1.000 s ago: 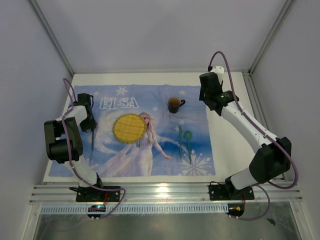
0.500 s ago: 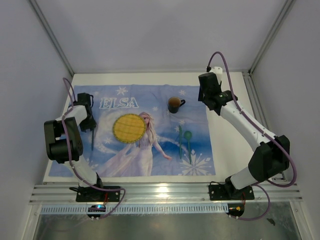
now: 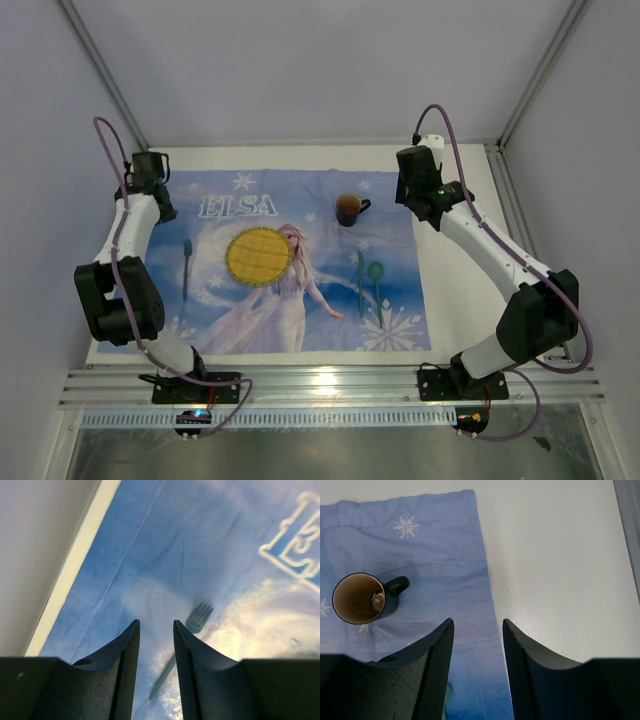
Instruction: Set the dinner table for one person
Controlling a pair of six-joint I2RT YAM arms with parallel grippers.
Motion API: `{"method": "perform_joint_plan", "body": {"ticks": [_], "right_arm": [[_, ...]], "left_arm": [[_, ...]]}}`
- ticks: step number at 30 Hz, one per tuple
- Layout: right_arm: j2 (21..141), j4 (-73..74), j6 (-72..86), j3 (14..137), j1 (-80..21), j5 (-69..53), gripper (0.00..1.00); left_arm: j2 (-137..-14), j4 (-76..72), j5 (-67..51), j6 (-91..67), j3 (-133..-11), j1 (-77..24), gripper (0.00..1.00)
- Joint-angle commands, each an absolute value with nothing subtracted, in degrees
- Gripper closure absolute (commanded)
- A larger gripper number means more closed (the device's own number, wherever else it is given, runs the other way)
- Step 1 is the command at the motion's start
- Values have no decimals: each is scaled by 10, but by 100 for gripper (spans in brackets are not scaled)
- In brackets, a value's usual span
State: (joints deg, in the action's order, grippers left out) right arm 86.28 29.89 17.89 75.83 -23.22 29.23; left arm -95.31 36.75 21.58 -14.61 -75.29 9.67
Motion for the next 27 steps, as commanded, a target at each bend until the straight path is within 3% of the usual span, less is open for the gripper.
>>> {"method": "perform_joint_plan", "body": {"ticks": [1,3,4,9,11,13,15,16,27], "right_arm": [[860,275,178,762,-231,301,51],[861,278,177,767,-231,302,47],[861,279,178,769,-231,304,44],[858,270,168,770,-231,301,32],[860,265,163,770,-231,304,29],[861,263,156,771,-231,319,26],[858,249,146,764,-231,329,6],[857,242,140,759,-231,332,0],[833,214,131,737,-231,349,1]], "left_arm": [[-886,397,173,-166,-800,99,63],[-848,401,149,-174,-810,100,62],[-835,402,142,-190,-821,100,51],[-753,386,84,-195,-835,99,32],[-736,379,83,-183,-831,100,20],[-715,378,93,-173,-828,100,17],[-694,369,98,-157,-822,99,8],[-686,364,99,-154,-812,99,1],[-644,365,92,-153,-787,100,1]]}}
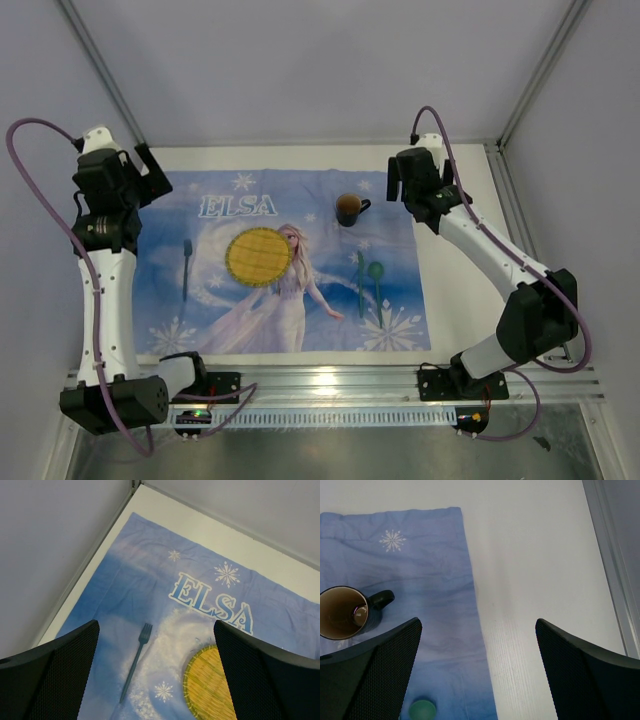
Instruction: Set the dinner table for one person
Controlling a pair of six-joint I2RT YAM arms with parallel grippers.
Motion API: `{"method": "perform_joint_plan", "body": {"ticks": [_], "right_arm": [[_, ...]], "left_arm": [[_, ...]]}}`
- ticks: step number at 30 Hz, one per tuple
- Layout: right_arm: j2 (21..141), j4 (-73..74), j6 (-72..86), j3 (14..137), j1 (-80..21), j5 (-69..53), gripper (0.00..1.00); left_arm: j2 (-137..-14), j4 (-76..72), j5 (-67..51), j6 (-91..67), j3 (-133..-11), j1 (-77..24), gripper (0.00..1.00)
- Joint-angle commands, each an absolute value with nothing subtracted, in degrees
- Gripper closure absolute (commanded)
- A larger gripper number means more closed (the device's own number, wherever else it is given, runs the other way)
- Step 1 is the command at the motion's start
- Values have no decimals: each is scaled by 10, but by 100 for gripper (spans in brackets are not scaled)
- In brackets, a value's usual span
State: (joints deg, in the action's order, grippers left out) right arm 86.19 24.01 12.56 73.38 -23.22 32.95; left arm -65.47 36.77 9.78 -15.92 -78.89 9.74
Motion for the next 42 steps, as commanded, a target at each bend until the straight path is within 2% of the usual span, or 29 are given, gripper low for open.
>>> {"method": "perform_joint_plan", "body": {"ticks": [1,7,12,19,27,42], "right_arm": [[831,216,132,737,-231,349,1],[802,208,127,730,-231,367,1],[784,209,99,726,-231,422,1],[754,200,84,690,-230,438,1],[724,210,98,671,-203,431,1],[725,221,109,685,-196,413,1]], "left_arm": [[-642,365,90,-151,-781,100,1],[-614,369,108,-144,-770,100,1],[-578,362,222,-106,-747,100,1],[-557,341,257,-76,-697,101,1],[-559,385,230,-126,-724,99,1],[-527,397,250,-125,-718,99,1]]}}
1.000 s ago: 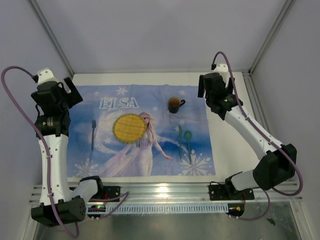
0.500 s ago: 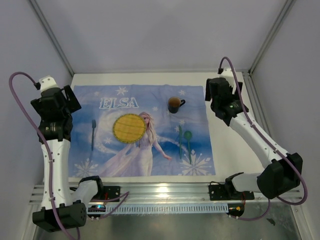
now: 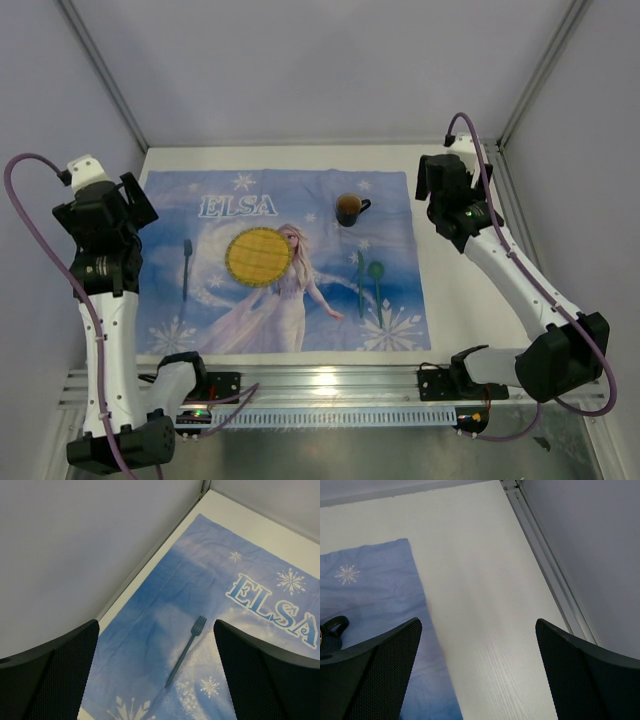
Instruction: Set the dinner table for one person
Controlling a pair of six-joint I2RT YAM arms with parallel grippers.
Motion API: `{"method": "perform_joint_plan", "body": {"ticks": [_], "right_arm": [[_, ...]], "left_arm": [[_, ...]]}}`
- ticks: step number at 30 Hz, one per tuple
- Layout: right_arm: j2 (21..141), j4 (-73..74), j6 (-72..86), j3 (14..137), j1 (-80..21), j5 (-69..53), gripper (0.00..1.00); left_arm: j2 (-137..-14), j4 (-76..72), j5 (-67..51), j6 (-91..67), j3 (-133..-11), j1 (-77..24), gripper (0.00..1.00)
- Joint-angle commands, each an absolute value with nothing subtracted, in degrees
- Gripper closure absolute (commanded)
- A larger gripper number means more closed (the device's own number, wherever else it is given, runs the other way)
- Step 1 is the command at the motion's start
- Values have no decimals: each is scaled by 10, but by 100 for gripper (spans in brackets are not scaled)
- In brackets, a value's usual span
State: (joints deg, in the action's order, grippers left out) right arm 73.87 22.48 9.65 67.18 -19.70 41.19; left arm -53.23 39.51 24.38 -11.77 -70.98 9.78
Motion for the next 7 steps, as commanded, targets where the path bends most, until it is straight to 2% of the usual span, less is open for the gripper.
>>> {"method": "perform_joint_plan", "body": {"ticks": [1,7], "right_arm": [[724,222,110,684,-196,413,1],[722,222,109,680,-196,412,1]], "left_arm": [[-527,398,248,-125,-718,99,1],[-544,412,230,-127,-724,100,1]]}}
